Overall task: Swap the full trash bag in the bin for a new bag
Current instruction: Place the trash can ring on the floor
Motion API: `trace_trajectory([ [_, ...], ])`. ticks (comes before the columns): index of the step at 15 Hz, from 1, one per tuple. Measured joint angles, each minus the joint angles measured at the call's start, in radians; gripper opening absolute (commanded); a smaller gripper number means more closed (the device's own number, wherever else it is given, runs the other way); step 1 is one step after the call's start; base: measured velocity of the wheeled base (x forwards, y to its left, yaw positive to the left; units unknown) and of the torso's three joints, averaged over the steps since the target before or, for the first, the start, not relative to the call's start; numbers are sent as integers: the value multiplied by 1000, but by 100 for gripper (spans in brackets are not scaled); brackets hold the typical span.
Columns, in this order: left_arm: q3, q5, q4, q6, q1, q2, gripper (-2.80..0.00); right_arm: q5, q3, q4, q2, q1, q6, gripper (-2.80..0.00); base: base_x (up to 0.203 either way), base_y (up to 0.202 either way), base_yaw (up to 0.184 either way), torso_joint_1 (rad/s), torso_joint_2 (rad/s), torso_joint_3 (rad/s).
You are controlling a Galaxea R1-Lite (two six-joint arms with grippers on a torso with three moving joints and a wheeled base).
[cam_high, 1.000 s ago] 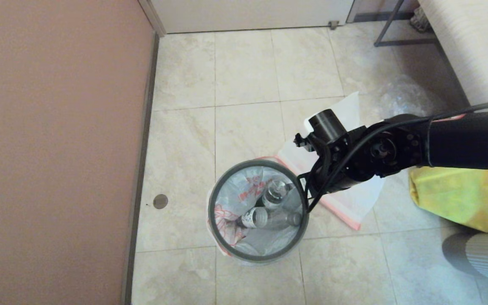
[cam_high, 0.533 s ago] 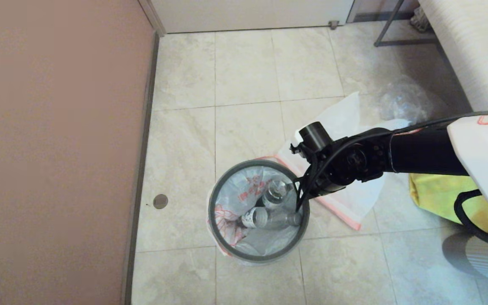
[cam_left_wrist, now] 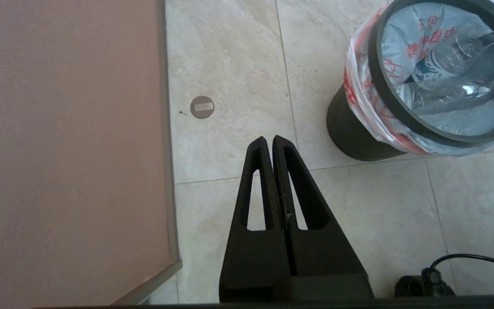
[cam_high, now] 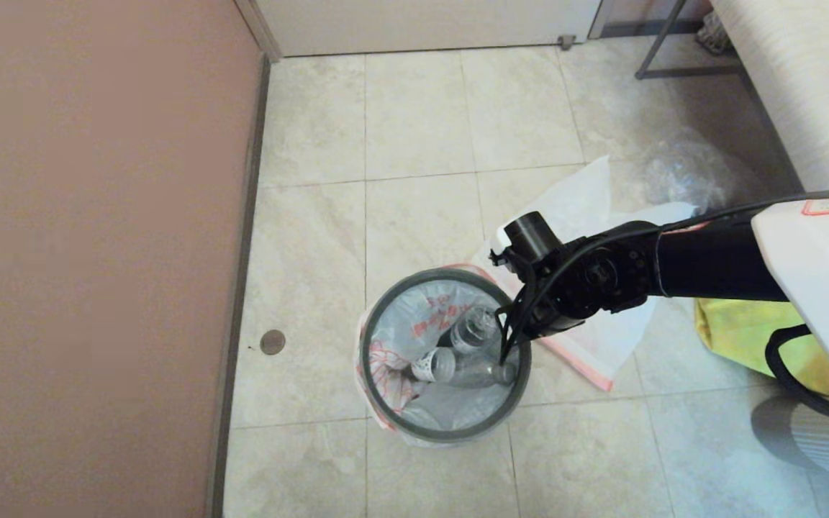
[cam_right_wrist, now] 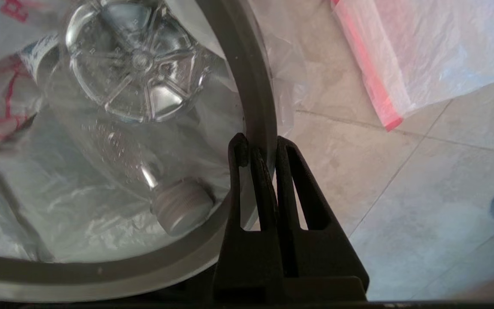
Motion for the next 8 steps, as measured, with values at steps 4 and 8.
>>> trace_trajectory([
  [4, 0, 0, 0, 0, 0, 0, -280, -17, 32, 33, -59, 62, 3, -280, 0, 0, 0, 0, 0, 0],
  [8, 0, 0, 0, 0, 0, 0, -280, -16, 63, 91, -150, 147, 63, -280, 0, 0, 0, 0, 0, 0],
])
